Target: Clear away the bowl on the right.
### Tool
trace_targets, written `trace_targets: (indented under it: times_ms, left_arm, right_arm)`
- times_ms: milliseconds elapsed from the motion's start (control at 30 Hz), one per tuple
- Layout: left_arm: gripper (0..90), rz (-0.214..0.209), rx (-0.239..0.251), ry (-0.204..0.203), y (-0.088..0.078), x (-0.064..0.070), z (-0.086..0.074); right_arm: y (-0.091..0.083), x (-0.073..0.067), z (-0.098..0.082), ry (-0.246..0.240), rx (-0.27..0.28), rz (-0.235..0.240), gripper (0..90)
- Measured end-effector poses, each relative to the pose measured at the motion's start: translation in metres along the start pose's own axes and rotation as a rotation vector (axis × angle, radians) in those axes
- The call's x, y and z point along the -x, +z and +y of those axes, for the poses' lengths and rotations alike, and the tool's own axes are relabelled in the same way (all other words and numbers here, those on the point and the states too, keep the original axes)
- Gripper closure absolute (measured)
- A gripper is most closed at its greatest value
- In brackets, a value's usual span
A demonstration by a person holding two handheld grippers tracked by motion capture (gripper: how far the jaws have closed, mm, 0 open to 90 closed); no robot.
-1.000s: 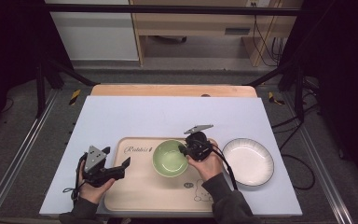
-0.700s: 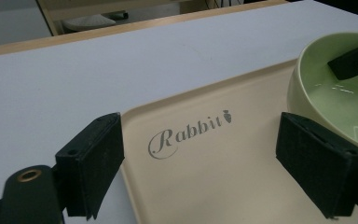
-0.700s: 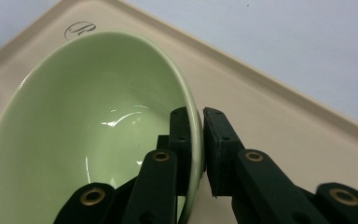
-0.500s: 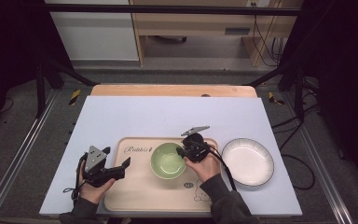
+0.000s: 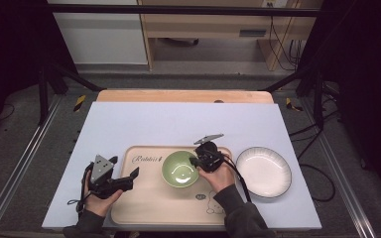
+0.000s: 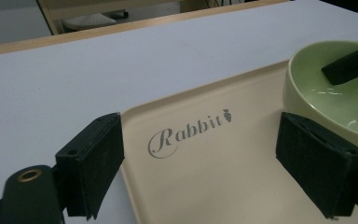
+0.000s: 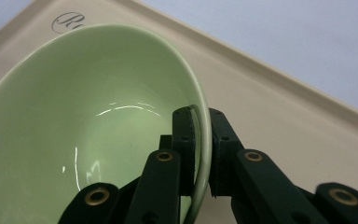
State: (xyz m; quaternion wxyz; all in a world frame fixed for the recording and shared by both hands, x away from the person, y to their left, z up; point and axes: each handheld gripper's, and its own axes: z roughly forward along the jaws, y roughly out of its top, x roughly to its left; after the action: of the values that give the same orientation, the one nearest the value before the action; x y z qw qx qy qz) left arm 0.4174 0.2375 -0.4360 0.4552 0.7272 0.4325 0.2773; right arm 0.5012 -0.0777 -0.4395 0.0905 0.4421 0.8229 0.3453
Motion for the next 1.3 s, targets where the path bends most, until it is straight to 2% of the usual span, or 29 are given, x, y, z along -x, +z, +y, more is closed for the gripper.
trace_targets:
  times_ms: [533, 900, 1133, 1167, 1233, 1300]
  left_arm:
    - [14.7, 0.0, -0.007, 0.003, 0.0, -0.001, 0.0]
    - [14.7, 0.0, -0.003, -0.002, 0.0, -0.001, 0.0]
    - [14.7, 0.0, -0.001, -0.002, -0.001, -0.001, 0.0]
    - [14.7, 0.001, 0.0, -0.003, -0.001, -0.002, 0.0]
    - [14.6, 0.001, 0.001, -0.003, -0.001, -0.001, 0.001]
    - [14.6, 0.001, 0.006, -0.005, -0.002, -0.001, 0.001]
  right_arm:
    - [0.003, 0.005, -0.002, 0.014, -0.017, -0.002, 82.7]
    - [0.004, 0.007, -0.003, 0.004, -0.014, -0.007, 82.2]
    - [-0.006, 0.007, -0.002, -0.003, 0.015, -0.009, 77.0]
    - [-0.009, 0.008, -0.002, -0.017, 0.032, -0.013, 74.0]
    - [-0.011, 0.007, -0.002, -0.01, 0.036, -0.014, 72.6]
    - [-0.018, 0.008, -0.002, -0.035, 0.071, -0.017, 68.6]
